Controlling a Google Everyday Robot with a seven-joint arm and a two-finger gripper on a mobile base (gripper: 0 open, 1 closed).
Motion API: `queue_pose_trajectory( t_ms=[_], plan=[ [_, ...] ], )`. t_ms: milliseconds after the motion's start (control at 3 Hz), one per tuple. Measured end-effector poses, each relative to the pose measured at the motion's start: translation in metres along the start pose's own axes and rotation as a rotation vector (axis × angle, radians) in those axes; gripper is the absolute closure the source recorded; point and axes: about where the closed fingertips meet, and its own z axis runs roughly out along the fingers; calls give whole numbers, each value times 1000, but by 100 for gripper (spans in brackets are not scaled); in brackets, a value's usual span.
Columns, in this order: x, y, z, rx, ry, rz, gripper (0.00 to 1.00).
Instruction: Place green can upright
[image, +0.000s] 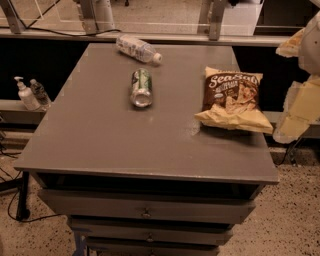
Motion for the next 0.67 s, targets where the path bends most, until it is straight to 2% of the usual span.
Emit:
queue_pose_trajectory(
  t_ms=[333, 667],
  plan=[
    [0, 0, 0, 0, 0, 0, 0],
    [-19, -10, 6, -6, -39, 20, 0]
  ],
)
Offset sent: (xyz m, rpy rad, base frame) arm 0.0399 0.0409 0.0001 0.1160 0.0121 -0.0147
